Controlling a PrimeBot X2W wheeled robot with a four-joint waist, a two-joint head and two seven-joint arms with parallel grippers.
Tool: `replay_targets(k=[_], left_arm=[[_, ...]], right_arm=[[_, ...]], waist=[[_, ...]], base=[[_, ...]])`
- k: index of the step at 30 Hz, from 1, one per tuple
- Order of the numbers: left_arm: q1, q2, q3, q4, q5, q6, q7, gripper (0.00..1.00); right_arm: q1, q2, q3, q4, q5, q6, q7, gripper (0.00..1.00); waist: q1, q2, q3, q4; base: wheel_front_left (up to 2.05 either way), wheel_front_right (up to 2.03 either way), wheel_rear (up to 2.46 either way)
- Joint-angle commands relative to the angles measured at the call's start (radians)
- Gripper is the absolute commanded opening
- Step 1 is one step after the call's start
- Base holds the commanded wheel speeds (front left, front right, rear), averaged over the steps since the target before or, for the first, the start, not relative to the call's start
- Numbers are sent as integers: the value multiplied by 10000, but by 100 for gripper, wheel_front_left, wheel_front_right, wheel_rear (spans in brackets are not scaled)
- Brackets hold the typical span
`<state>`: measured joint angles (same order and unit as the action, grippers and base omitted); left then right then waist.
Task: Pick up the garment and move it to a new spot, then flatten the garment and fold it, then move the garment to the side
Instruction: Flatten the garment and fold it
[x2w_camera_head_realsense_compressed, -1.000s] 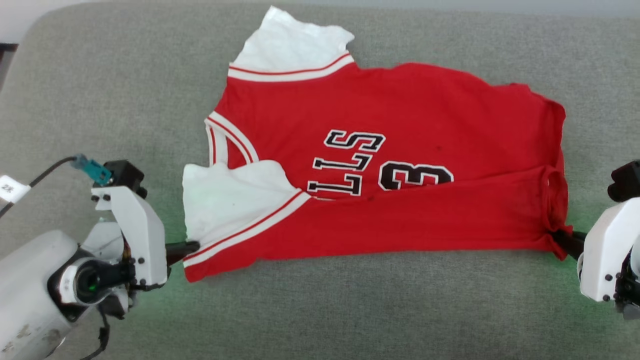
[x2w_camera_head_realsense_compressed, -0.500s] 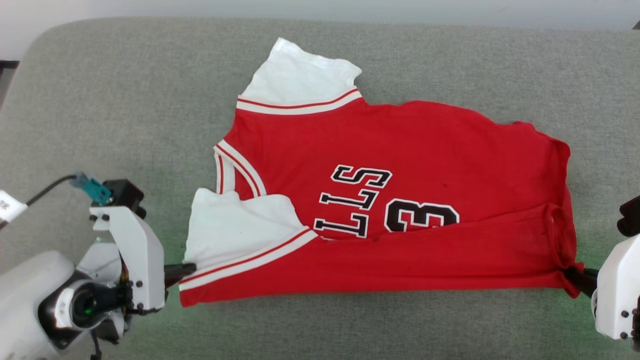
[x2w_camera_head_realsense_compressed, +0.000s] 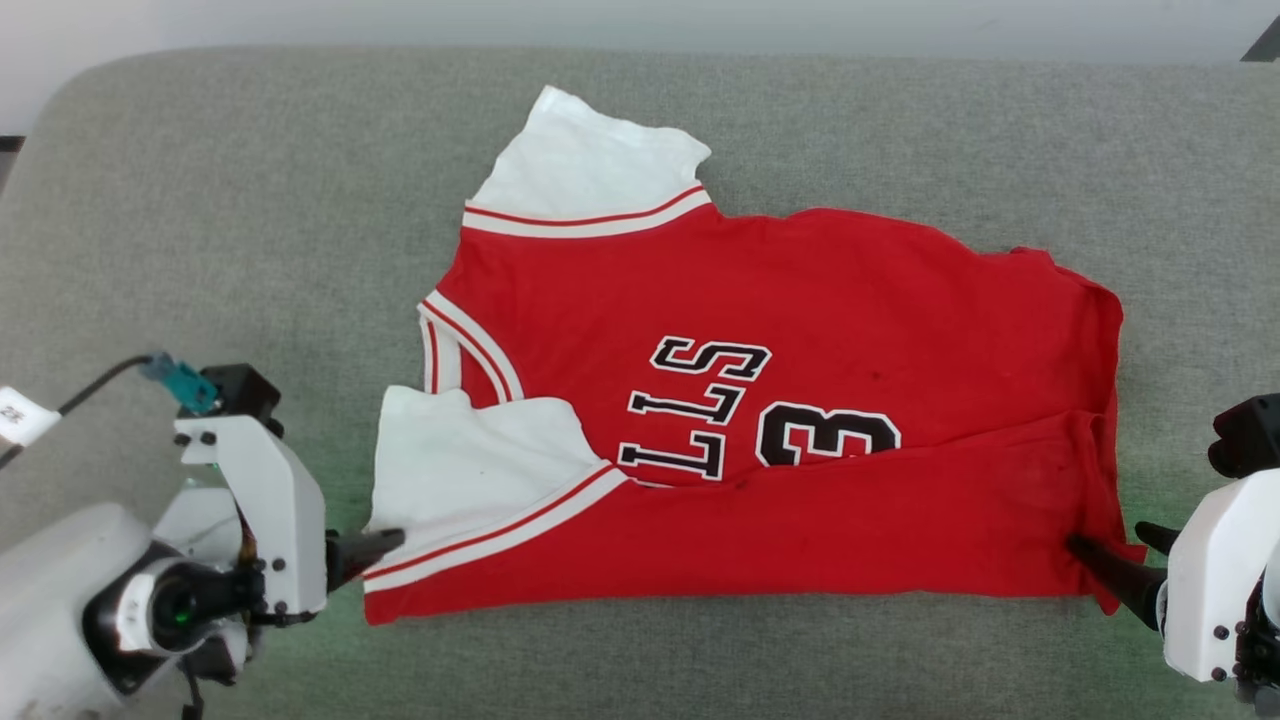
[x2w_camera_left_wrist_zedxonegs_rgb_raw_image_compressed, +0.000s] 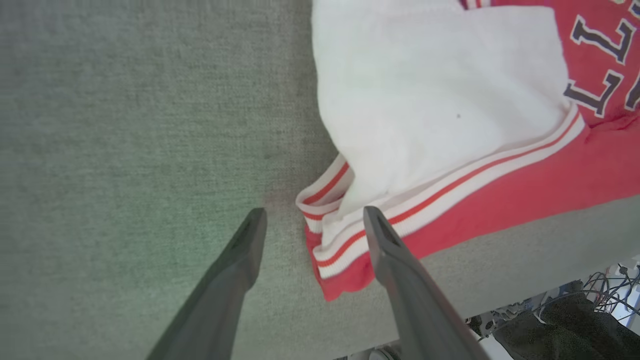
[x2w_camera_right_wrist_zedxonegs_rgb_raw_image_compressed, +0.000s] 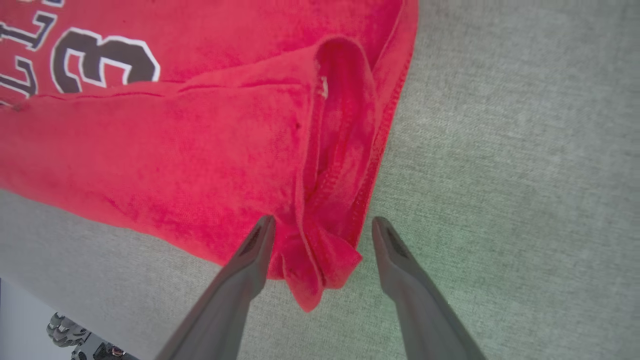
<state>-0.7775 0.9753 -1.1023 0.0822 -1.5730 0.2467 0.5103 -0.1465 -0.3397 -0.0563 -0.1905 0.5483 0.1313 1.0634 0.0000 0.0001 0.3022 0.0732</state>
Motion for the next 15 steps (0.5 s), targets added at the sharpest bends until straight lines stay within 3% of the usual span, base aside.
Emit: replay_targets(k=[1,8,15], left_arm=[[-113,92,30,-6,54,76,47,100],[-610,573,269,-312,405,183,26,100],[-1526,664,611,-462,1317,-37,-498,100]], right_arm=[[-2,-22,-5,-22,52,-10,-98,100],[76,-39,-113,-507,71,-10,-1002,100],[-163,-6,118,-1366,-354,-7,-3421,100]], waist=[[0,-1,-46,-28],[0,-1,-190,-201],[0,-1,-99,-597]], base=[[0,0,0],[0,0,0],[0,0,0]])
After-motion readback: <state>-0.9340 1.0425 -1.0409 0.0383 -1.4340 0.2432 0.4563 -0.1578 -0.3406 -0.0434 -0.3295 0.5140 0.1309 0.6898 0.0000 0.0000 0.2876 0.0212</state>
